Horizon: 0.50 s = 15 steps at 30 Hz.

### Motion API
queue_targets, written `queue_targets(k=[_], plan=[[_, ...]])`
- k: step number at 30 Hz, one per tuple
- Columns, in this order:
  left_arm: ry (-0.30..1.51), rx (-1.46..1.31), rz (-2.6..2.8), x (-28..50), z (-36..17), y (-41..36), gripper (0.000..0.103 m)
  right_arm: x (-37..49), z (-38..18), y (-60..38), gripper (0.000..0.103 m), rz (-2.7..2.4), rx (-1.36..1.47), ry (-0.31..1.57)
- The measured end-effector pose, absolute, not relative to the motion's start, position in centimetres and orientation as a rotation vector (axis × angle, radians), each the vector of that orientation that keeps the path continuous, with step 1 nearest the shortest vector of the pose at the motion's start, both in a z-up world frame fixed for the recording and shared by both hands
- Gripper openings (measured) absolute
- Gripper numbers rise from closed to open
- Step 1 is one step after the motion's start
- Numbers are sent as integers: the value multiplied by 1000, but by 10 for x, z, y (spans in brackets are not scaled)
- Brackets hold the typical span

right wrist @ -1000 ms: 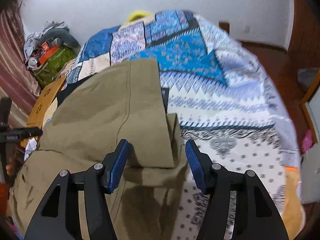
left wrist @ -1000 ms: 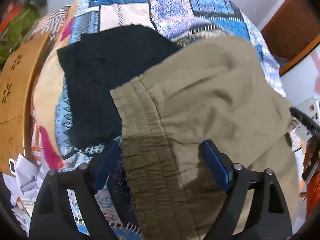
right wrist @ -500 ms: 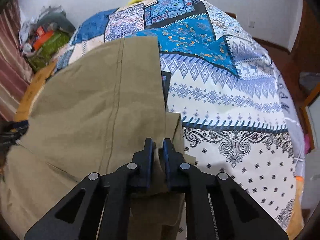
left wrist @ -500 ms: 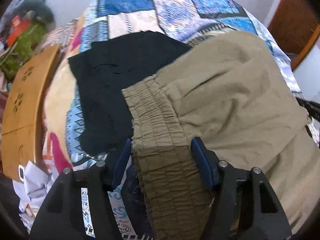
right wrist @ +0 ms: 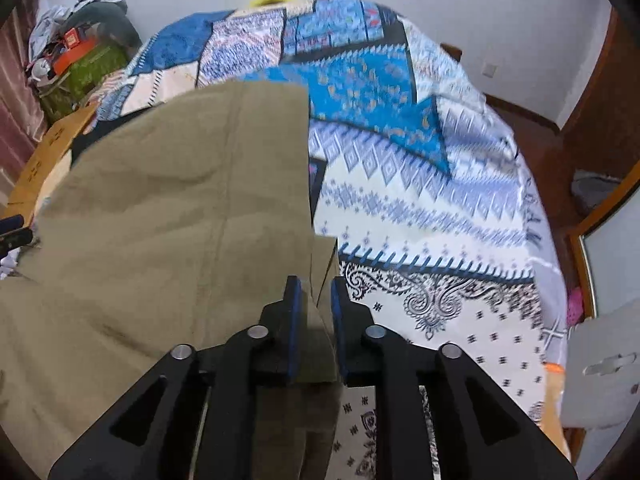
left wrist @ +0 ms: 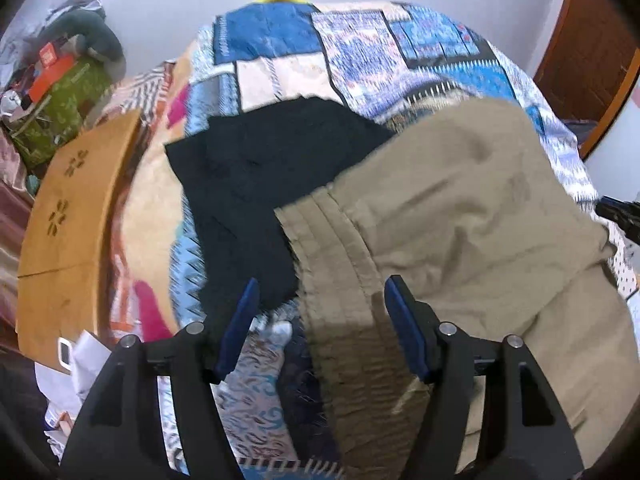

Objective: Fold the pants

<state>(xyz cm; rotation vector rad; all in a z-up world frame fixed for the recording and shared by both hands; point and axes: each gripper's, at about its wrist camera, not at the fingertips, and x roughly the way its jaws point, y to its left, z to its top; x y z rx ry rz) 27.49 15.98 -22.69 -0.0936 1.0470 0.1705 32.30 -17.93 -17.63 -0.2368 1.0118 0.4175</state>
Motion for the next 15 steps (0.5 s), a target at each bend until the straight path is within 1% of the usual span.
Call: queue_targets(k=[2, 3, 5, 6, 7, 8, 10, 15], plan=[[1023, -100, 197, 280, -218, 169, 71, 319, -164, -176, 42, 425, -243, 965], [1015, -105, 205, 282, -215, 172, 74, 317, -155, -175, 48, 430, -244, 933], [999, -131, 215, 291, -210, 182, 80, 316, -144, -171, 68, 435, -235, 892], [996, -142, 215, 295, -209, 186, 83, 318, -137, -170, 73, 436, -223, 871], [995, -157, 216, 299, -209, 190, 85, 319, -133, -168, 83, 438, -210, 855], [1001, -174, 219, 306, -212, 195, 85, 322, -130, -164, 89, 442, -196, 842], [1032, -211, 226, 319, -221, 203, 85, 335, -127, -158, 91, 450, -184, 836], [1096, -319, 223, 344, -252, 219, 85, 359, -133, -143, 91, 457, -189, 839]])
